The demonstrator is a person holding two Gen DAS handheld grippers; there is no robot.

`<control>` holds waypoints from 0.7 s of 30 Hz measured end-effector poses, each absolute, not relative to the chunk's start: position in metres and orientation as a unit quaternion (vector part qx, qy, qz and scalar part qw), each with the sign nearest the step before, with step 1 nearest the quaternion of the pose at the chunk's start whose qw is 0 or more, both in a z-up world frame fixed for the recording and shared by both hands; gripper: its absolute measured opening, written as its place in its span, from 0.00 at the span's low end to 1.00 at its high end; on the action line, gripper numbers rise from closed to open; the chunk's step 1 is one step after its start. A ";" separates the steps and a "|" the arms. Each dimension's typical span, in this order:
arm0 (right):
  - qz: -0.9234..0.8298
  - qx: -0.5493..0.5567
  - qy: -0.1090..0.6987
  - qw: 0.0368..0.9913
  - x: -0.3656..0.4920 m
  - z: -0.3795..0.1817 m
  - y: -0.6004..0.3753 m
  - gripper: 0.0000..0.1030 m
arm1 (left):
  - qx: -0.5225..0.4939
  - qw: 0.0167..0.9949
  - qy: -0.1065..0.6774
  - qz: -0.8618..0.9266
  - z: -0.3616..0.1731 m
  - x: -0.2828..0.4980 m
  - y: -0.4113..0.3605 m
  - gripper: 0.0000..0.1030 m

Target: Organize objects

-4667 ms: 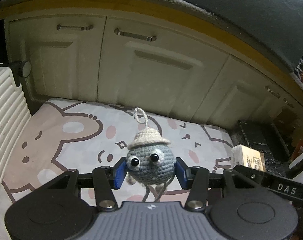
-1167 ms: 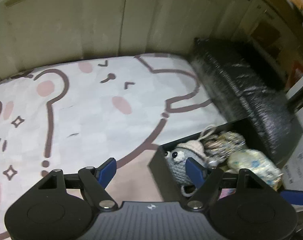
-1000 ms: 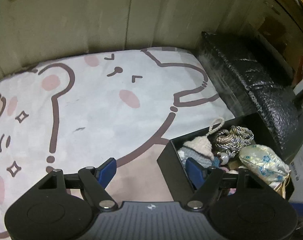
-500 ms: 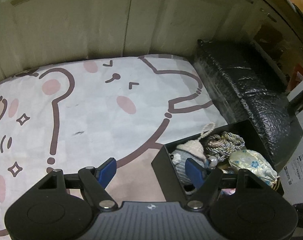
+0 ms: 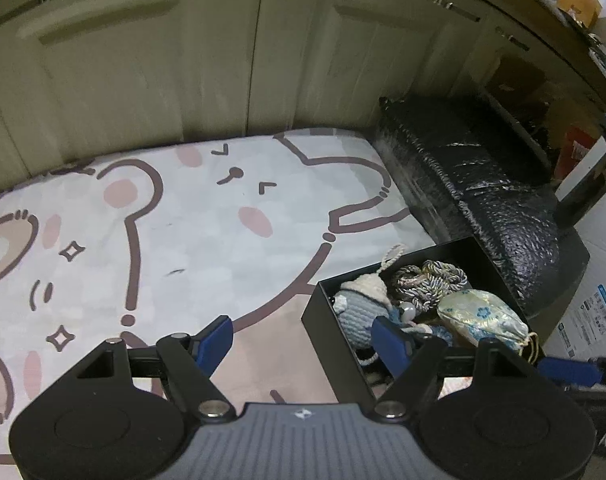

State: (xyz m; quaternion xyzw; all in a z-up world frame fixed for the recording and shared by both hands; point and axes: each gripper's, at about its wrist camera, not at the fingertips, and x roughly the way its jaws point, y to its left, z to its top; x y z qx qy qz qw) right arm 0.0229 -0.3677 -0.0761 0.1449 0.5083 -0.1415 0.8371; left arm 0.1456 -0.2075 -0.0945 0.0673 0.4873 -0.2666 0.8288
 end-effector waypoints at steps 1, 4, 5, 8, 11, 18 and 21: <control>-0.148 0.149 0.503 0.839 0.020 -0.074 -0.369 0.47 | 0.069 0.830 0.485 -0.267 -0.092 0.143 -0.206 0.75; -0.164 0.160 0.491 0.841 0.012 -0.068 -0.373 0.58 | 0.070 0.833 0.479 -0.267 -0.082 0.137 -0.199 0.76; -0.168 0.163 0.488 0.841 0.010 -0.068 -0.374 0.60 | 0.070 0.835 0.477 -0.266 -0.080 0.135 -0.197 0.77; -0.177 0.160 0.483 0.843 0.003 -0.064 -0.373 0.68 | 0.077 0.841 0.468 -0.262 -0.070 0.129 -0.191 0.82; -0.184 0.152 0.478 0.845 -0.003 -0.058 -0.369 0.75 | 0.087 0.845 0.459 -0.260 -0.061 0.122 -0.186 0.89; -0.192 0.137 0.460 0.856 -0.014 -0.038 -0.360 0.87 | 0.092 0.853 0.444 -0.259 -0.037 0.104 -0.172 0.99; -0.197 0.127 0.456 0.858 -0.018 -0.031 -0.355 0.93 | 0.091 0.856 0.435 -0.264 -0.024 0.092 -0.166 1.00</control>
